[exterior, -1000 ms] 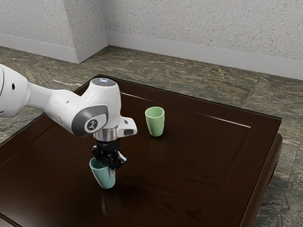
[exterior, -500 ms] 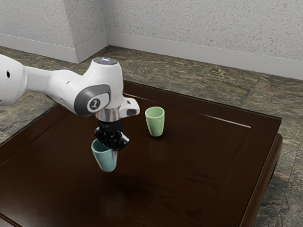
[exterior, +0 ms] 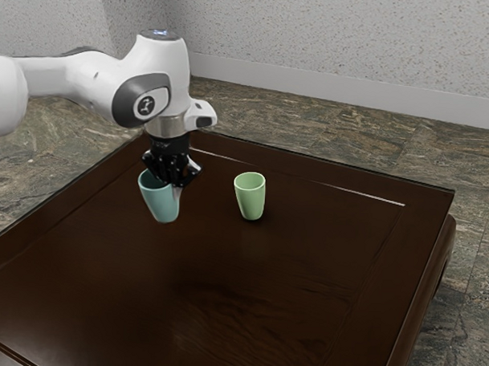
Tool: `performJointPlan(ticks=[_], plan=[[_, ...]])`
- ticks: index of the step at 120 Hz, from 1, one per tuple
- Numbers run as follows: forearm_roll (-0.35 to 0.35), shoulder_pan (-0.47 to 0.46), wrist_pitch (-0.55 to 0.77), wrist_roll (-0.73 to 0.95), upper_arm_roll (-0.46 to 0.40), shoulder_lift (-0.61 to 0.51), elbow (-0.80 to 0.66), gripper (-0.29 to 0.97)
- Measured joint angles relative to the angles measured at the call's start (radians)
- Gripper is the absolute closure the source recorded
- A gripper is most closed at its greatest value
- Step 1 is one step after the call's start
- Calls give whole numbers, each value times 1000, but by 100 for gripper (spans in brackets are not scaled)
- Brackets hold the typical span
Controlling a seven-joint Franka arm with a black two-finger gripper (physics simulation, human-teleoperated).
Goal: Place the left cup onto the right cup
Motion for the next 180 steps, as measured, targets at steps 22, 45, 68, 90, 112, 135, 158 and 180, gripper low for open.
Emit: performJointPlan(ticks=[22,45,68,90,112,135,158,180], plan=[[11,6,-68,1,-1,89,136,78],[13,22,-118,7,-12,192,261,78],[12,46,-144,13,-68,274,370,78],[9,48,-156,17,-106,324,441,78],[9,49,-161,22,-118,388,548,78],[9,55,-164,26,-127,441,615,78],[10,64,-193,30,-126,545,773,78],[22,73,-226,34,-128,649,941,78]])
